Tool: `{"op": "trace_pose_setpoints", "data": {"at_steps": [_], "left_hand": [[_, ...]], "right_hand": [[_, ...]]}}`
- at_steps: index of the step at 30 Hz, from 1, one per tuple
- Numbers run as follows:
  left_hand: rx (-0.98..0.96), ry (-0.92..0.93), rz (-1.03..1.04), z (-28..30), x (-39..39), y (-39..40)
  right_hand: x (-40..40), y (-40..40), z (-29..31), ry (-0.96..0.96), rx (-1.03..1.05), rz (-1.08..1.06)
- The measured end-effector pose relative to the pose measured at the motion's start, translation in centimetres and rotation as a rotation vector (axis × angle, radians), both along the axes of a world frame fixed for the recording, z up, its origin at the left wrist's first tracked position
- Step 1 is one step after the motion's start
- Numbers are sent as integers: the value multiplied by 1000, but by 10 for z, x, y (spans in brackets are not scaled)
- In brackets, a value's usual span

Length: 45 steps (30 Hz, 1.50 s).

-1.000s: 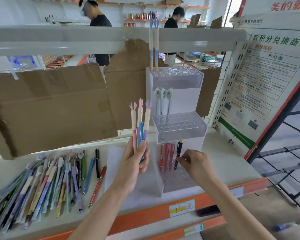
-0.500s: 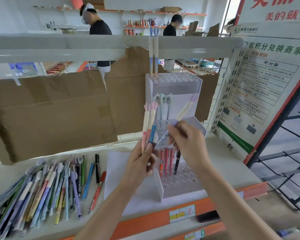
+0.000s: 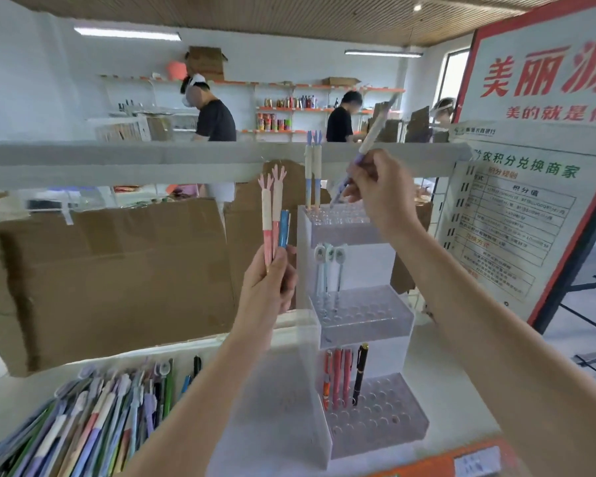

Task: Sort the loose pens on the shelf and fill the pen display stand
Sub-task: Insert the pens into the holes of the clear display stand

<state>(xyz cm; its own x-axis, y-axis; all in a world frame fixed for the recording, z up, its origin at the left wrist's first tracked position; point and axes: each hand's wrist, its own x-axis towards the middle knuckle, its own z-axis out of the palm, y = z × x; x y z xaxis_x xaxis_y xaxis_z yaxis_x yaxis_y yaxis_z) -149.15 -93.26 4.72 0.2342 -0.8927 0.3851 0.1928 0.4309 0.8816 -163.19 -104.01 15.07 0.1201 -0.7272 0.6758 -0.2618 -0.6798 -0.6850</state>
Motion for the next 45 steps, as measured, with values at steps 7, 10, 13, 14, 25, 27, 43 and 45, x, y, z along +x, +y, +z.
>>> {"op": "trace_pose_setpoints", "data": {"at_steps": [7, 10, 13, 14, 25, 27, 43, 45], "left_hand": [[19, -31, 19, 11, 5, -1], [31, -33, 29, 9, 7, 1], [43, -30, 28, 8, 8, 2], [48, -34, 28, 8, 7, 1], [52, -18, -10, 6, 0, -3], [45, -20, -19, 7, -1, -3], [18, -3, -31, 15, -23, -21], [16, -39, -34, 14, -23, -22]], "right_hand": [[26, -39, 3, 104, 111, -49], [29, -45, 5, 141, 131, -61], [29, -49, 2, 291, 141, -67], [29, -50, -1, 336, 163, -69], [27, -55, -8, 547, 187, -149], [27, -54, -8, 564, 208, -159], [7, 24, -34, 249, 286, 382], [6, 22, -34, 215, 322, 369]]}}
